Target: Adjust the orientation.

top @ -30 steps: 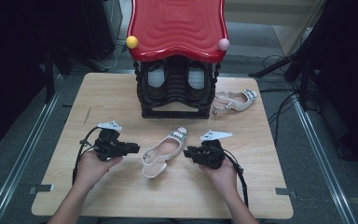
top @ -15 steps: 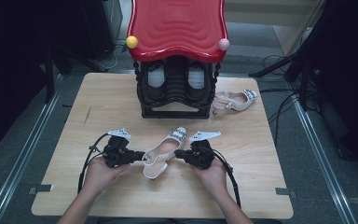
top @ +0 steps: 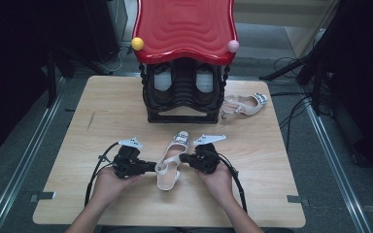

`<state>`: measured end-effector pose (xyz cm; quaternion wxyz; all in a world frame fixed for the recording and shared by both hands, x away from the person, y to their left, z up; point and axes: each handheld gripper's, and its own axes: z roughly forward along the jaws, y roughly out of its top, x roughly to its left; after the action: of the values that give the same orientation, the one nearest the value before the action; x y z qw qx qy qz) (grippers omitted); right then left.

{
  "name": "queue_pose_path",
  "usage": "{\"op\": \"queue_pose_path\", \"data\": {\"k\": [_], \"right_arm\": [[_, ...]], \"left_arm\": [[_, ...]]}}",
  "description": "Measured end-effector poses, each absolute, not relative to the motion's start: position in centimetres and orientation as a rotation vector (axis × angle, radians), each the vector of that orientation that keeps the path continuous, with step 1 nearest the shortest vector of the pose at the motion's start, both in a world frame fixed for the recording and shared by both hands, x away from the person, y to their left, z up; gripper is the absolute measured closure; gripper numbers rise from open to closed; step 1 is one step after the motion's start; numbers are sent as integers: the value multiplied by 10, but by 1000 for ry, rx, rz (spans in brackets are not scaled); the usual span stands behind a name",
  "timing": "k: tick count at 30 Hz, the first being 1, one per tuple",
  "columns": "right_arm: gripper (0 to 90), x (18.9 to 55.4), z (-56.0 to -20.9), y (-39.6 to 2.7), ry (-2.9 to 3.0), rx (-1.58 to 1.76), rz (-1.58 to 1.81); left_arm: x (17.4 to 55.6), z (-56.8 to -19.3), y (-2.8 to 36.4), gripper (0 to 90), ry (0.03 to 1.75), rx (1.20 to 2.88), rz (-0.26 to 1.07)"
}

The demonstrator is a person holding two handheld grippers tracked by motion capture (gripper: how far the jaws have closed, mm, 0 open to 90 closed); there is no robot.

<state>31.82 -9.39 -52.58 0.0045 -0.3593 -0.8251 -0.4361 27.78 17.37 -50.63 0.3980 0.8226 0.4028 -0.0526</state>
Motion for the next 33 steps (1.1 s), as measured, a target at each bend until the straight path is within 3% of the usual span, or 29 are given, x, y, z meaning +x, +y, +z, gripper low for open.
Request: {"op": "queue_pose_path", "data": {"k": [4,8,19,29,33], "right_arm": [[898,320,-525,-95,-2598,-1111,-1361],[857,320,-519,-104,-2582,-1128,-1370],[794,326,-506,-151,-2544,-1297,-1432],[819,328,-504,-184,-2536,-1433,-1445],[893,331,-502,-195,-2527,-1488,-1455]], "left_arm": [[280,-507,175,854,1019,2086,-152],[281,-505,183,788,1045,2097,-89],[293,-502,206,672,1088,2068,-24],[306,-502,212,598,1073,2048,-15],[310,-506,213,574,1089,2047,-31]]}}
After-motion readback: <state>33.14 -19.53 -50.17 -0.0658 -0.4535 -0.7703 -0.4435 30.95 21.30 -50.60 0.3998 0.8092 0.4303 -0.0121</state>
